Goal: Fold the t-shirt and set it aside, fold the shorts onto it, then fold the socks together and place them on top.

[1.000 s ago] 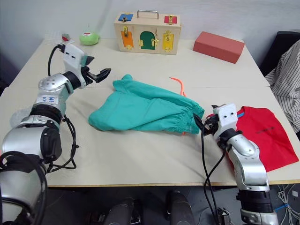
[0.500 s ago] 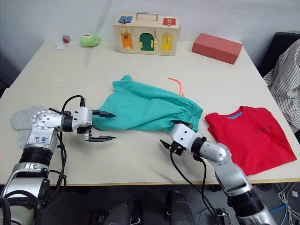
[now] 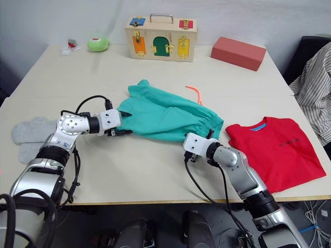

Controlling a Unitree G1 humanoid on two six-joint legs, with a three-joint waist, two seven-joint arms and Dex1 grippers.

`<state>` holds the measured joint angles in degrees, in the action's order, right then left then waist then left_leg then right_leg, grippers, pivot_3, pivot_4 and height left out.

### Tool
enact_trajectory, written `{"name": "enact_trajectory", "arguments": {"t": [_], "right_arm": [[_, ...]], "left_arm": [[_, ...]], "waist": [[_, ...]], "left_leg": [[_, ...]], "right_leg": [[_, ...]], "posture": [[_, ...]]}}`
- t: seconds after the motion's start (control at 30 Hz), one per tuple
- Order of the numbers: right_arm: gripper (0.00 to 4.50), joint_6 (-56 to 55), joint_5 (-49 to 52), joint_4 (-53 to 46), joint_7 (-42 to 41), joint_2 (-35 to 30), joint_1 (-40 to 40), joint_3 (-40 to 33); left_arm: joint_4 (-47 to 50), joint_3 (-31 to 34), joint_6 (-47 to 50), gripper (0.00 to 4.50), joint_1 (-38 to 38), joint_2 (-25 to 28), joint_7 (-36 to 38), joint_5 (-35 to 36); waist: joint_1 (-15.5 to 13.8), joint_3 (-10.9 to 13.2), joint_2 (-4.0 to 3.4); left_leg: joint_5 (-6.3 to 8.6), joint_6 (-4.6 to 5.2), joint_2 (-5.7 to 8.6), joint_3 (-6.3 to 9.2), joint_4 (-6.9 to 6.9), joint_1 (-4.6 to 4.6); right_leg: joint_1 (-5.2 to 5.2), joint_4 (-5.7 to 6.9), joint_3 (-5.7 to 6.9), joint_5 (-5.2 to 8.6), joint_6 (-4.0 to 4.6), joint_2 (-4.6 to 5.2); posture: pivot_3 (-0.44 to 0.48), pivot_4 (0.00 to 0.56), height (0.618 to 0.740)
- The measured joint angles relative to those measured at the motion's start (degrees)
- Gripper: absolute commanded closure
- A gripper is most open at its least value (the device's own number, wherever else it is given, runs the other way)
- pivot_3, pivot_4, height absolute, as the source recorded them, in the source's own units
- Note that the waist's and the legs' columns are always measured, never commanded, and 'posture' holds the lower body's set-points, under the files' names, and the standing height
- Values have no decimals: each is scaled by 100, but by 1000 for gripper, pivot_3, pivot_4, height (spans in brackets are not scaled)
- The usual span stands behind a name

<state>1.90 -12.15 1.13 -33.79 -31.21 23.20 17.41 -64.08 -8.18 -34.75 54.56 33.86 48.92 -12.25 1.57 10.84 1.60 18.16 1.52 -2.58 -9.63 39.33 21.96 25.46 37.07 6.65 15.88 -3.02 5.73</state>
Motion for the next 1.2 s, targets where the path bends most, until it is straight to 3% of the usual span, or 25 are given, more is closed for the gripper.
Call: {"name": "enact_trajectory", "arguments": {"t": [0.2, 0.23, 0.33, 0.43, 0.63, 0.7, 0.9, 1.03, 1.1, 1.13, 1.2], "right_arm": [[4500, -863, 540, 68, -701, -264, -96, -128], [4500, -1030, 703, 13, -878, -322, -180, -165], [4500, -1463, 1166, -200, -1429, -474, -392, -170], [4500, -1787, 1569, -425, -1966, -619, -666, -151], [4500, -2077, 1923, -419, -2599, -799, -885, -160], [4500, -2224, 1962, -363, -2730, -859, -905, -166], [4500, -2709, 2055, 18, -3067, -1015, -915, -176], [4500, -2959, 2067, 302, -3158, -1082, -908, -177], [4500, -2866, 2160, 403, -3154, -1082, -915, -192], [3963, -2695, 2273, 476, -3179, -1126, -949, -290], [3429, -2477, 2450, 606, -3265, -1344, -1124, -517]], "left_arm": [[-52, 306, 435, 4454, -152, 120, 1109, 618], [121, 351, 434, 4488, -308, 219, 1276, 717], [1021, 528, 512, 4488, -1023, 526, 1698, 1100], [2960, 945, 1073, 4488, -2596, 827, 1807, 1796], [6318, 2029, 2120, 4488, -5547, 916, 1042, 2570], [6991, 2282, 2195, 4488, -6259, 810, 786, 2591], [8407, 2695, 2426, 4488, -7811, 293, 197, 2624], [8815, 2693, 2519, 4488, -8190, 209, 113, 2667], [8945, 2697, 2719, 4061, -8224, 223, 134, 2900], [8945, 2754, 2809, 3819, -8296, 354, 209, 2943], [8903, 2877, 2899, 3210, -8514, 596, 363, 2946]], "waist": [[40, 0, 0], [46, 0, 0], [69, 0, 0], [132, 1, -2], [94, 1, -2], [54, 3, -4], [-14, 2, -5], [-14, 2, -5], [-9, 2, -5], [-11, 2, -5], [-22, 5, -13]], "left_leg": [[2, -7, -14, -11, -6, -1], [2, -9, -16, -11, -11, -3], [6, -15, -22, -12, -16, -5], [12, -17, -27, -6, -19, -5], [16, -13, -18, -2, -15, -23], [29, -16, -17, -3, -22, -55], [69, -29, -17, 11, -24, -87], [62, -13, -20, 15, -24, -86], [61, -11, -20, 16, -24, -85], [62, -11, -21, 16, -24, -85], [67, -2, -19, 19, -24, -80]], "right_leg": [[3, -1, 29, 1, 1, -17], [3, 1, 27, 1, 1, -16], [3, 2, 22, 1, 2, -8], [1, -4, -16, 2, 3, 12], [-11, -18, -18, 5, 8, 39], [-38, -19, -18, 10, 17, 42], [-85, -38, -4, 14, 24, 48], [-87, -43, 8, 17, 29, 47], [-87, -44, 8, 17, 30, 47], [-88, -44, 9, 17, 30, 47], [-88, -54, 14, 18, 31, 47]], "posture": [[0, 150, 740], [0, 150, 740], [0, 150, 740], [0, 150, 740], [0, 150, 740], [0, 150, 740], [0, 150, 740], [0, 150, 740], [0, 150, 740], [0, 150, 740], [0, 150, 740]]}}
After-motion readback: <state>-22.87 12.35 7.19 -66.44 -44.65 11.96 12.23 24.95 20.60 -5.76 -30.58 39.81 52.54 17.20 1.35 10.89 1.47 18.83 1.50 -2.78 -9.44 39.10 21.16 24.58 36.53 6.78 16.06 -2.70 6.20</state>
